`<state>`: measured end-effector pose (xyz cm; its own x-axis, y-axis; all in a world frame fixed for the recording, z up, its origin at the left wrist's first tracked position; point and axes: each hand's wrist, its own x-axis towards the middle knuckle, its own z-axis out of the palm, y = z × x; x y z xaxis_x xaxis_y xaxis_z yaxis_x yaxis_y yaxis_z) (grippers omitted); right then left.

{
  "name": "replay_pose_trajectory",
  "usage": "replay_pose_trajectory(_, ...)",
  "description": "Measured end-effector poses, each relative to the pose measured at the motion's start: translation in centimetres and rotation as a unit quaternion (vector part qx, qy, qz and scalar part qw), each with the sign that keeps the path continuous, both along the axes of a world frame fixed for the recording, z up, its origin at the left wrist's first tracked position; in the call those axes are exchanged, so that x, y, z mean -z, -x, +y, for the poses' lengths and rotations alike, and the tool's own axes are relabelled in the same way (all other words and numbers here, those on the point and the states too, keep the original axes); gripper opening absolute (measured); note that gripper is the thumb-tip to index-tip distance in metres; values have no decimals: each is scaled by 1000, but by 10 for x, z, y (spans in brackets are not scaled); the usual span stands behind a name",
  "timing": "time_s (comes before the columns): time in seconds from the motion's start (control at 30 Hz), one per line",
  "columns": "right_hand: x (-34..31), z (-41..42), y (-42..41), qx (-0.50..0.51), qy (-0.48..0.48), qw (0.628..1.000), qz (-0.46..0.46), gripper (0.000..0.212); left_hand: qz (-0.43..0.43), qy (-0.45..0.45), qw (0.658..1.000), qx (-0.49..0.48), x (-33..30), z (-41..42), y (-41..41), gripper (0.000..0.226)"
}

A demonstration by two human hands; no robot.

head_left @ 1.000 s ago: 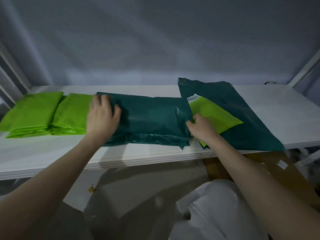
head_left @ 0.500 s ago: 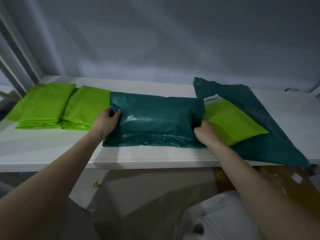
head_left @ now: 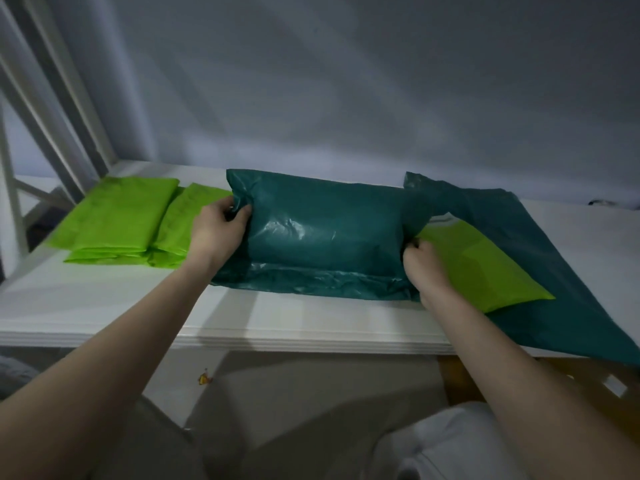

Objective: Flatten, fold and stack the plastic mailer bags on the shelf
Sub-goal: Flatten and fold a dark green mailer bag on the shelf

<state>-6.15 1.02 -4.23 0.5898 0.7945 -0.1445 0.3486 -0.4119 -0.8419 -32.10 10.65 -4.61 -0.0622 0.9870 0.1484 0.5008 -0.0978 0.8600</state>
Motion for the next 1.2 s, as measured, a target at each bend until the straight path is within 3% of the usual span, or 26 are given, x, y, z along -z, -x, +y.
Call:
replay_pose_trajectory(0.13,-14,8,24,7,-86,992,93,25,-40,15,999,-25,-8,11,25,23)
replay_pose_trajectory(0.23,-25,20,45,-21,-113,977,179,37,-79,23,995,-51,-17,22,50,23)
replay_pose_trajectory(0.4,-34,47,81,-138,-144,953,229,65,-216,18,976,-23,-42,31,91,64)
replay_pose_trajectory(0.57,-33,86,120,-208,-142,944,213,97,-124,-7,986,110,-56,51,133,72)
replay_pose_trajectory(0.73,-29,130,163,-174,-201,953,148,109,6,-31,994,101,-59,92,159,77)
replay_pose_trajectory(0.8,-24,148,175,-173,-241,950,101,96,89,-54,991,82,-57,110,169,85)
replay_pose_trajectory(0.87,-27,165,188,-180,-253,950,29,72,123,-78,988,54,-54,127,177,79)
replay_pose_trajectory(0.93,-30,183,200,-183,-251,951,-5,60,138,-97,985,31,-52,143,181,75)
replay_pose_trajectory(1.2,-14,237,221,-170,-220,960,-42,62,170,-85,982,-6,-34,185,180,72)
